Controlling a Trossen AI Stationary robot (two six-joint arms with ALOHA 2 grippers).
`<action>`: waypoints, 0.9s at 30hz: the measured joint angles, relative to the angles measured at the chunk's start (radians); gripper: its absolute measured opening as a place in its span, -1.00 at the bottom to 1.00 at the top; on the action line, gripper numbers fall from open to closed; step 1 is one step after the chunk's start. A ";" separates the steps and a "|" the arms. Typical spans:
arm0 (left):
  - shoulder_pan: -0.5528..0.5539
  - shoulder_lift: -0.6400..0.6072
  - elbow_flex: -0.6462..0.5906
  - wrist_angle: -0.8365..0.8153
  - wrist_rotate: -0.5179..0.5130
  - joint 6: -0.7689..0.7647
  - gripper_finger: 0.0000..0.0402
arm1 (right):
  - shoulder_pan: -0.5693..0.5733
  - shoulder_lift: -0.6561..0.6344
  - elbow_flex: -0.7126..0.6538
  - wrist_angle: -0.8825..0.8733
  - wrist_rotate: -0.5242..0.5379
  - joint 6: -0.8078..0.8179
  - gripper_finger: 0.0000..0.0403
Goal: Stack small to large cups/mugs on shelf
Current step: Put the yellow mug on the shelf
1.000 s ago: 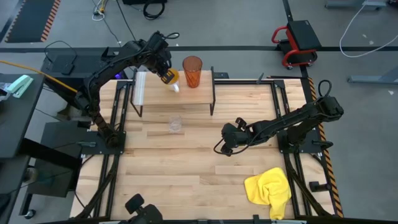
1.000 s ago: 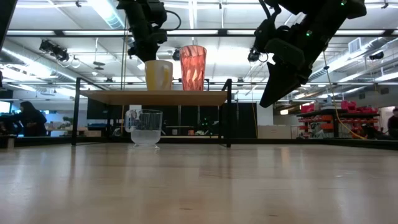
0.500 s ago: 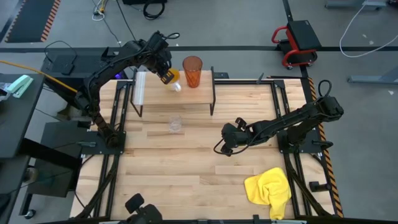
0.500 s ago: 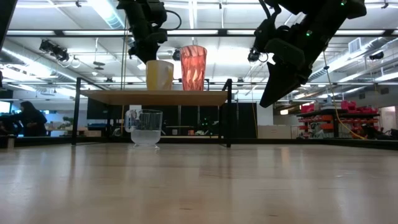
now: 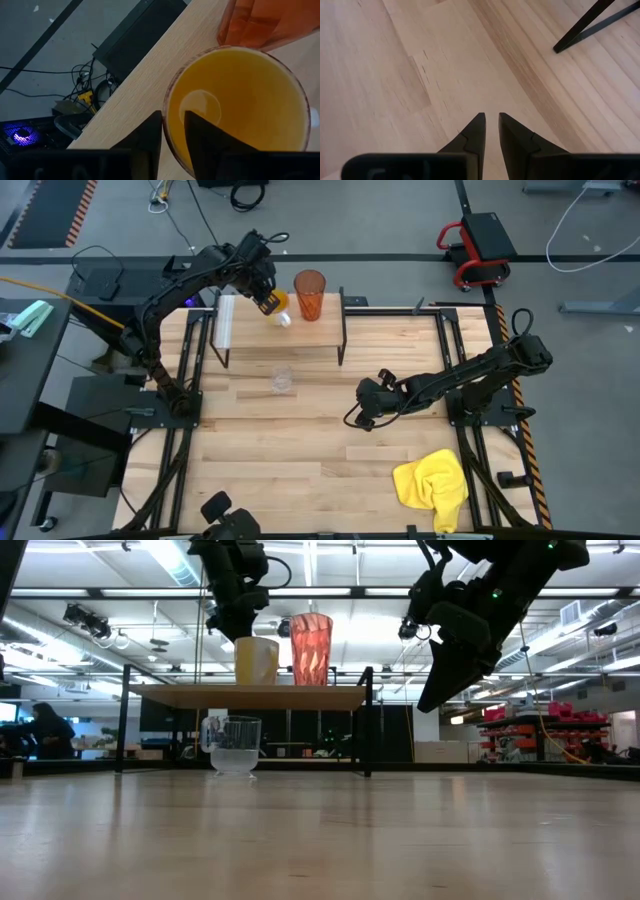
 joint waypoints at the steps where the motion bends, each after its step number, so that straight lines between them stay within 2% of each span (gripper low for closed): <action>1: 0.000 0.000 0.000 0.000 0.000 0.000 -0.52 | 0.000 0.000 0.000 0.000 0.000 0.000 -0.70; 10: 0.000 -0.007 0.000 -0.029 0.000 -0.001 -0.47 | 0.000 0.000 0.000 0.000 0.000 -0.008 -0.70; 27: -0.037 -0.138 0.000 -0.033 0.006 -0.094 -0.46 | -0.006 0.000 0.000 0.073 0.000 -0.068 -0.70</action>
